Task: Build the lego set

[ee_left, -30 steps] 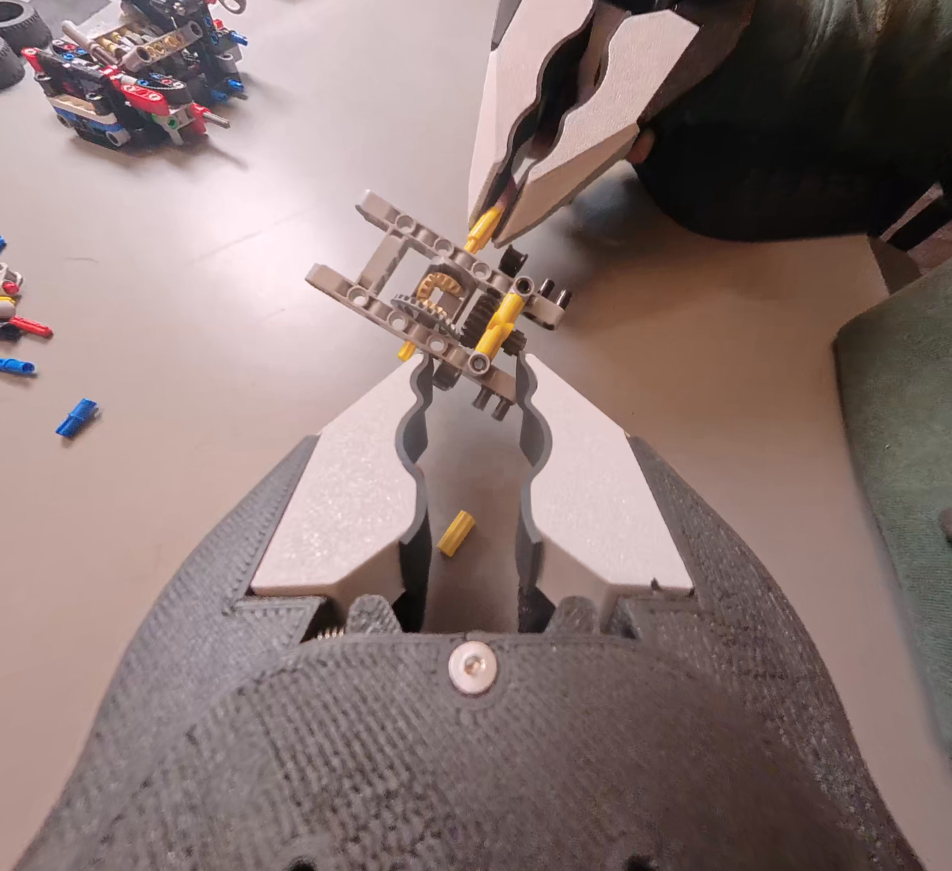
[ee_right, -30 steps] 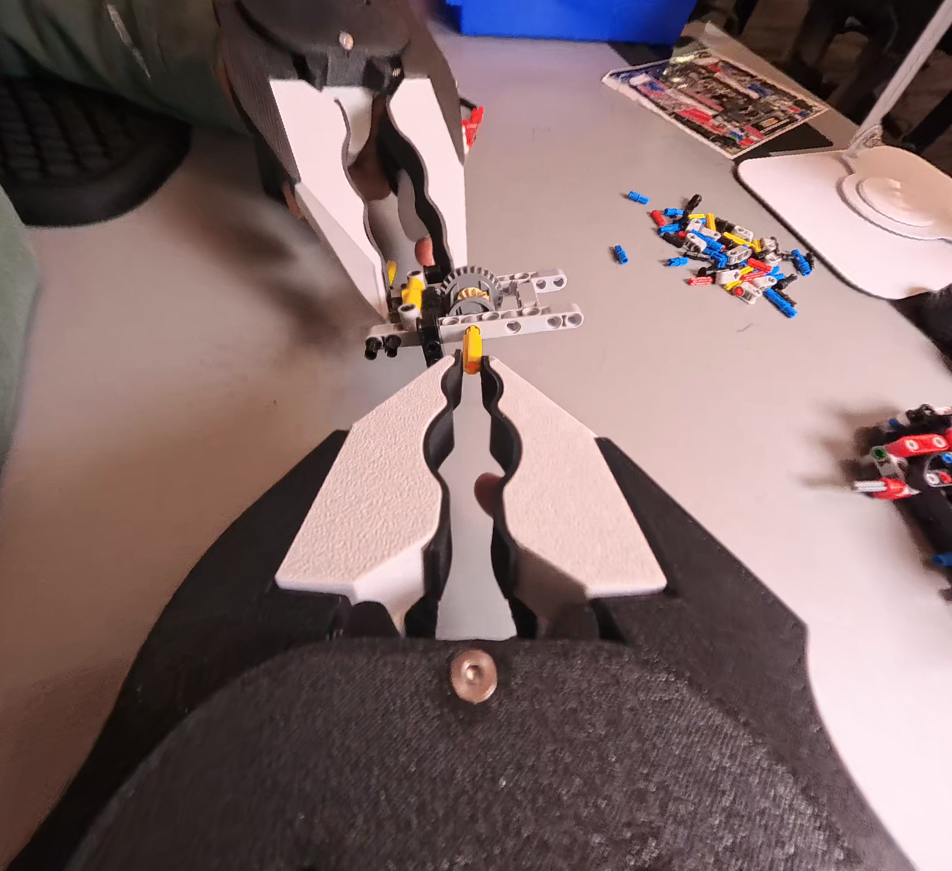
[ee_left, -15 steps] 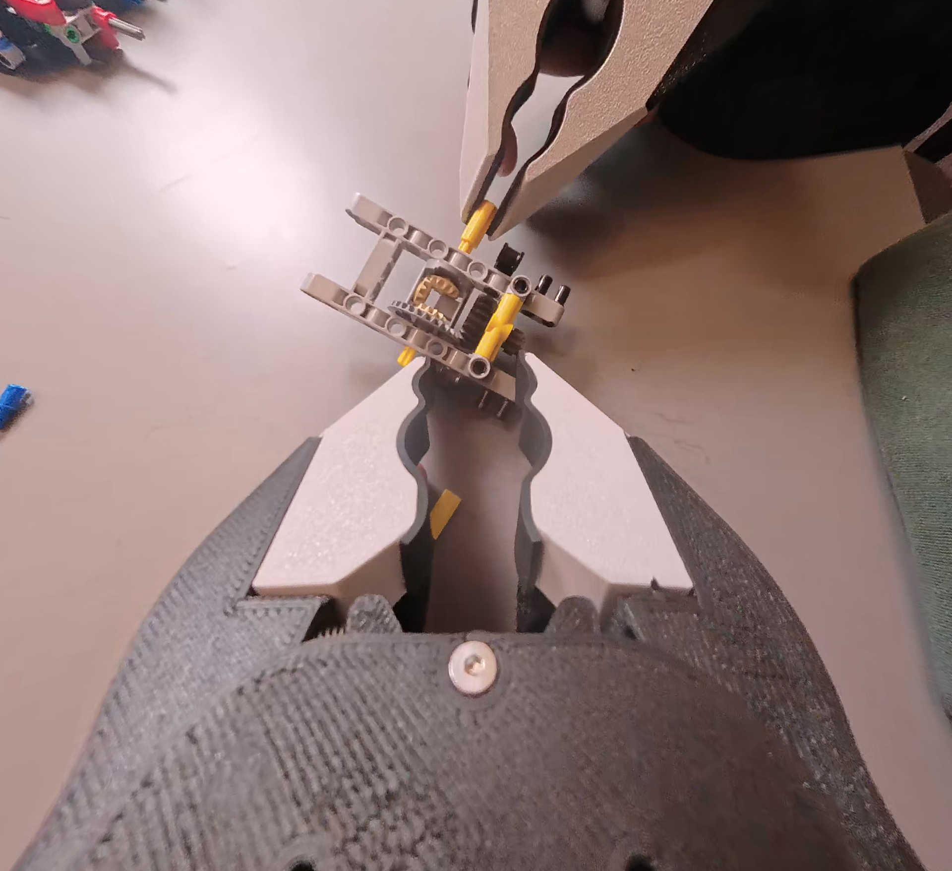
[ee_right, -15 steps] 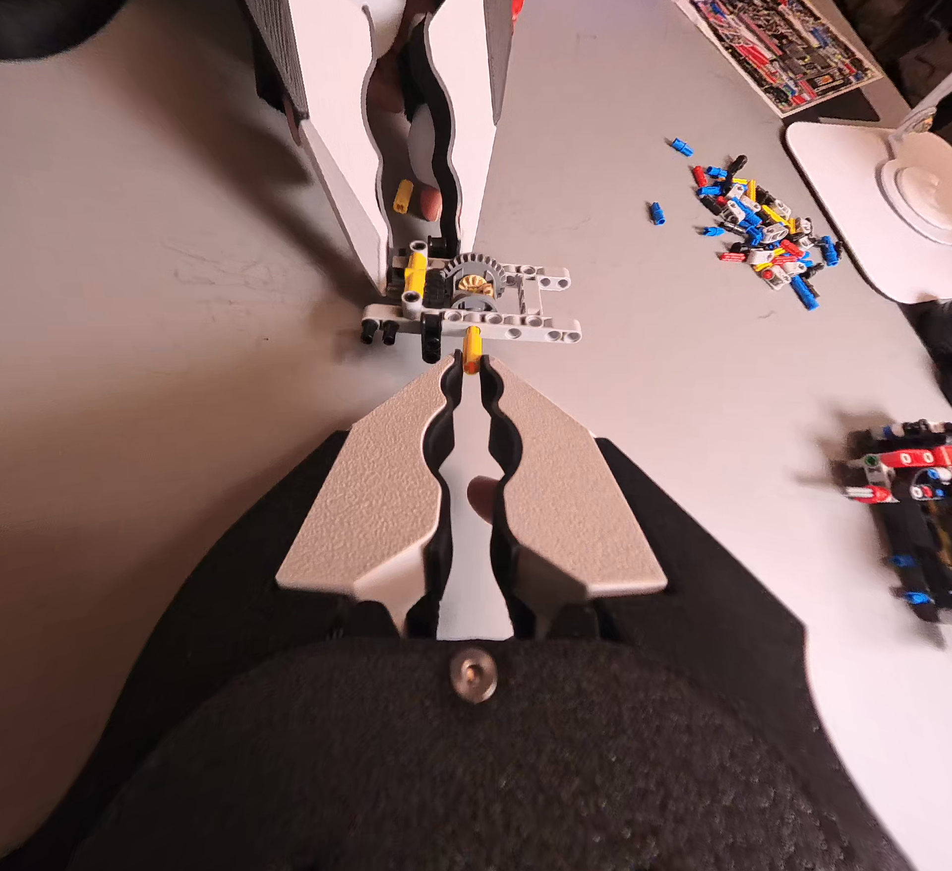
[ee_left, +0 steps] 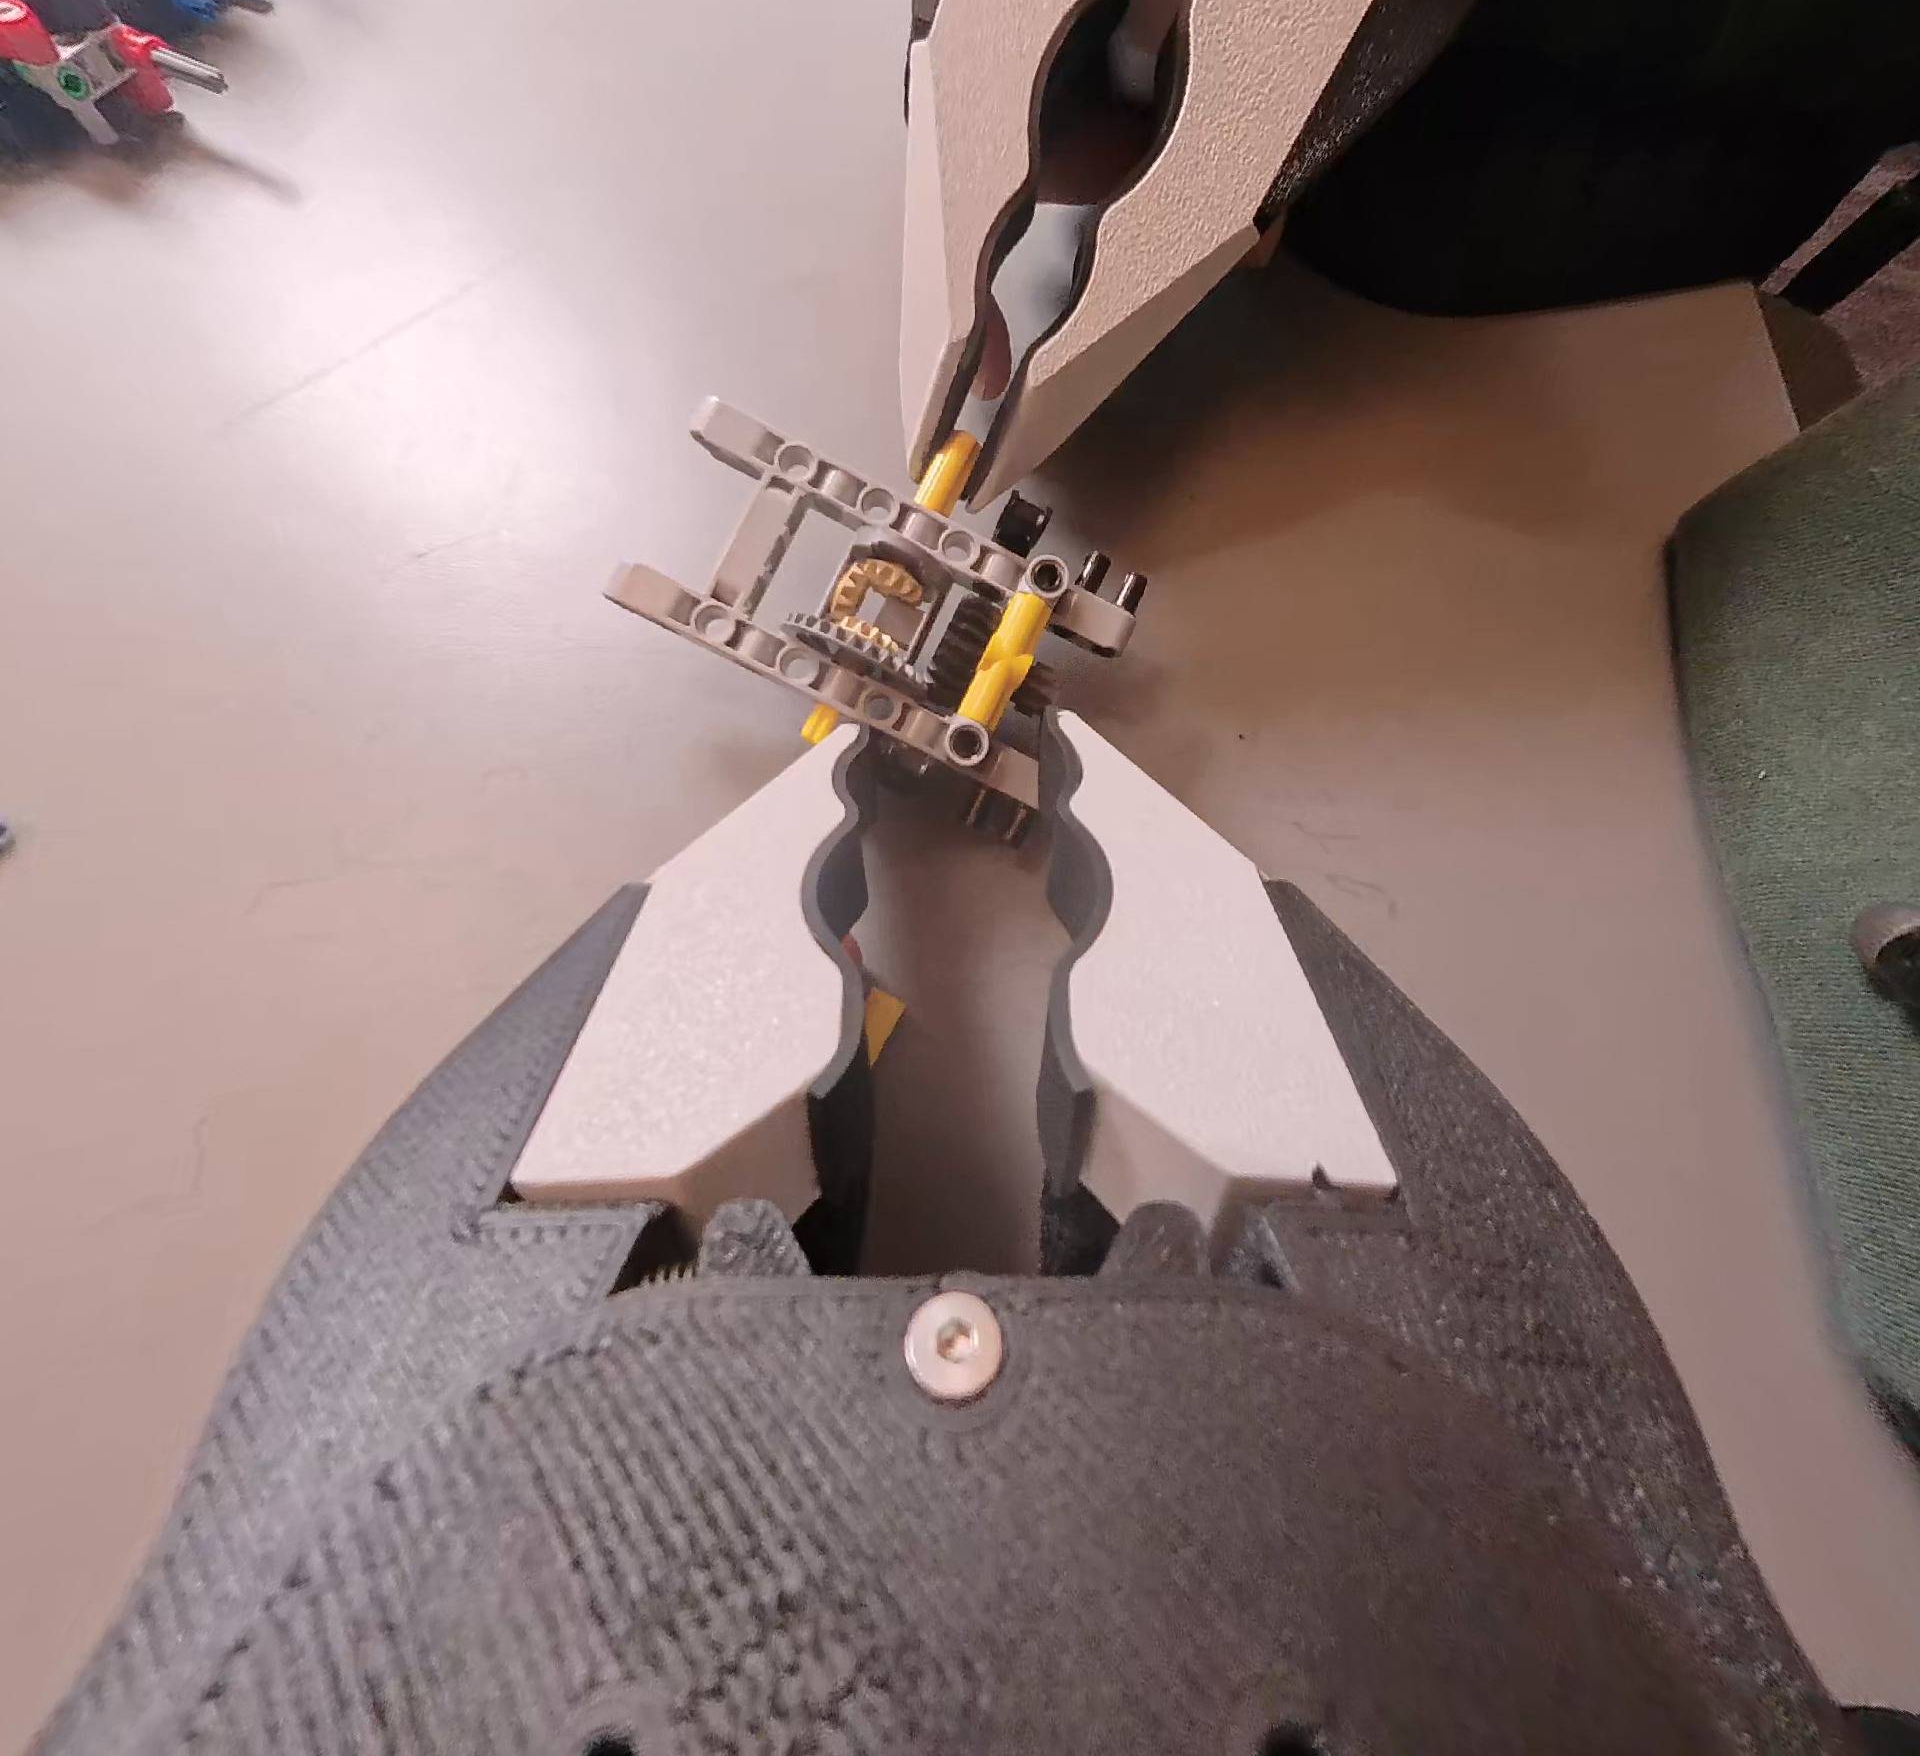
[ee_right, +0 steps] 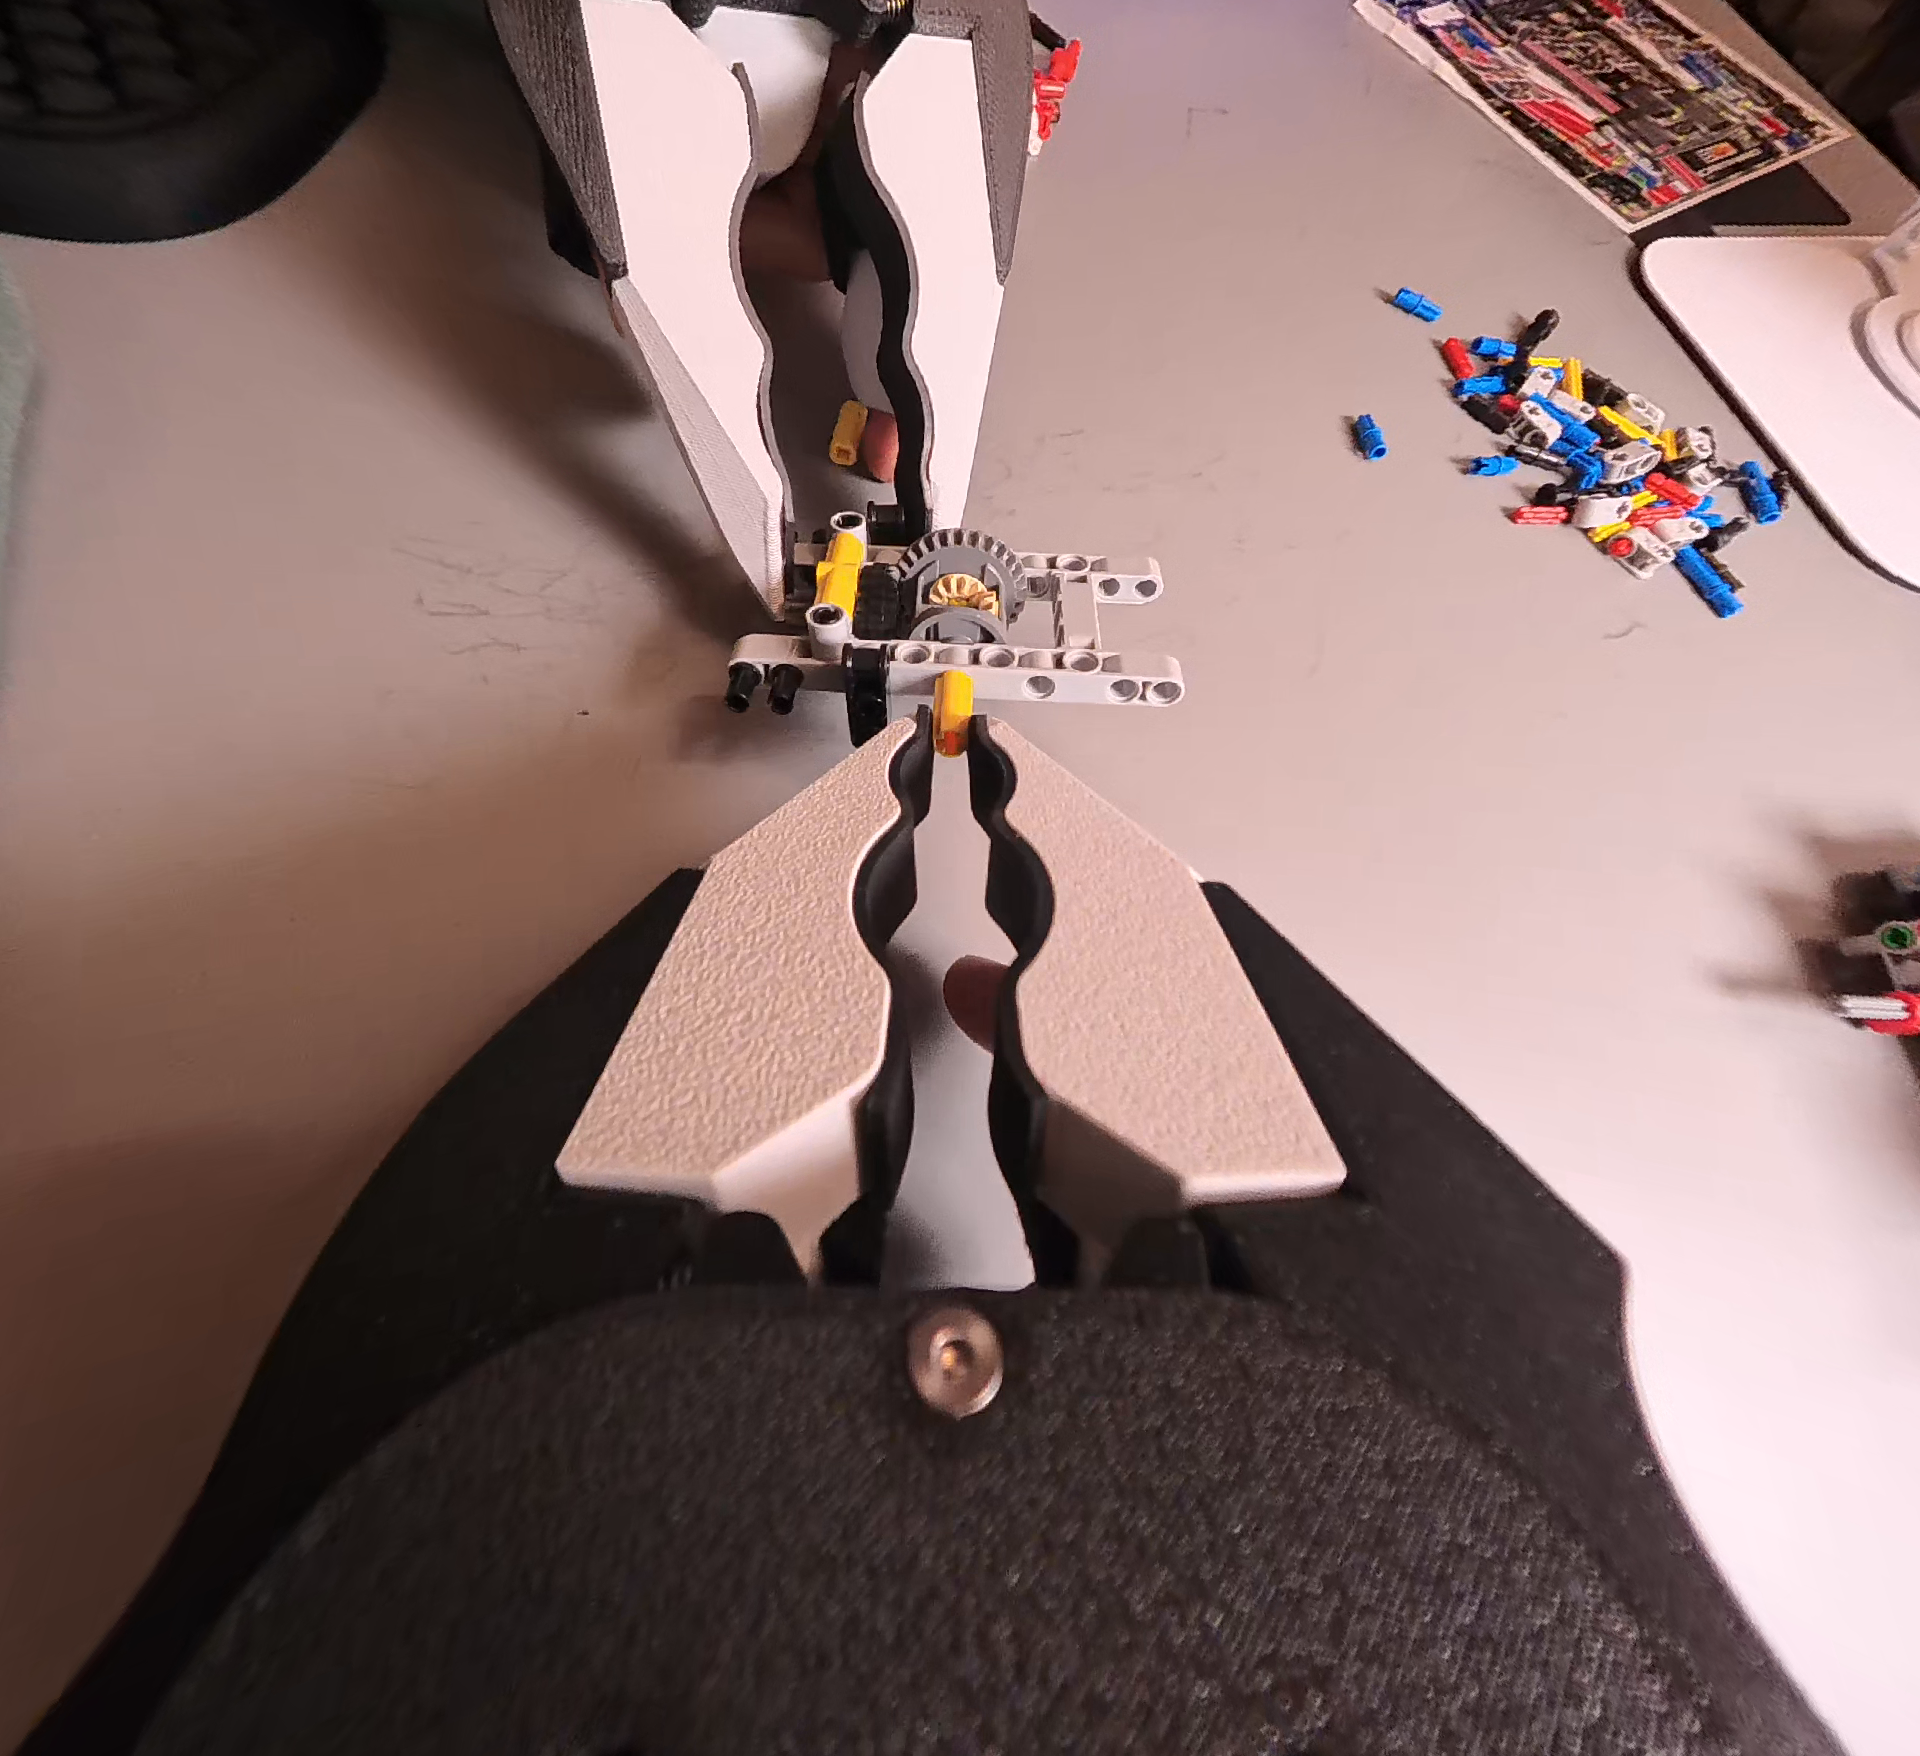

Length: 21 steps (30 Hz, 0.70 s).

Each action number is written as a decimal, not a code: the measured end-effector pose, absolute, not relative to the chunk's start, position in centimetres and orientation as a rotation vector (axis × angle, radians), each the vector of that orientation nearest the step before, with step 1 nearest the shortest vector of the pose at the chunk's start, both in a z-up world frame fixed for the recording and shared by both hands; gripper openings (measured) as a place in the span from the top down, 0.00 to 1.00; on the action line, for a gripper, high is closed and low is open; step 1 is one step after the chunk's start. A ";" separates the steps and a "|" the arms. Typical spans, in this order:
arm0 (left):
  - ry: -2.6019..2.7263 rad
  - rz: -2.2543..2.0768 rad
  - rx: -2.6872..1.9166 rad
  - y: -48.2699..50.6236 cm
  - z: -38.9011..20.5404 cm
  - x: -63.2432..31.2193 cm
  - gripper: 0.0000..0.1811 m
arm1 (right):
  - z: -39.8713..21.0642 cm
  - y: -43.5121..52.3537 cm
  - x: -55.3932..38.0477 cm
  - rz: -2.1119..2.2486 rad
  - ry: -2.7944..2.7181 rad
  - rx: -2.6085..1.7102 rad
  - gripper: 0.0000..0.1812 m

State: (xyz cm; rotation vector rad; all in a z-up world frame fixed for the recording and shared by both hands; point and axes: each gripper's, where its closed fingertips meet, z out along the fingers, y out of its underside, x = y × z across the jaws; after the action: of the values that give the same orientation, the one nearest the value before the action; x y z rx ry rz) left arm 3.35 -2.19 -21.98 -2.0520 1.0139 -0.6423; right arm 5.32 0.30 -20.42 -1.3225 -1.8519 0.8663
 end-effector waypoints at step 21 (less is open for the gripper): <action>0.997 -0.601 -2.023 -1.7 -21.7 3.0 0.83 | -20.4 0.6 5.2 0.941 -1.796 -1.404 0.97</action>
State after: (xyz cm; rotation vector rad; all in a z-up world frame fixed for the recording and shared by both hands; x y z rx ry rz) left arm 3.04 -1.69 -21.66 -2.0228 0.9969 -0.6013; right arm 5.19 0.63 -20.42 -1.4041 -1.7961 0.9414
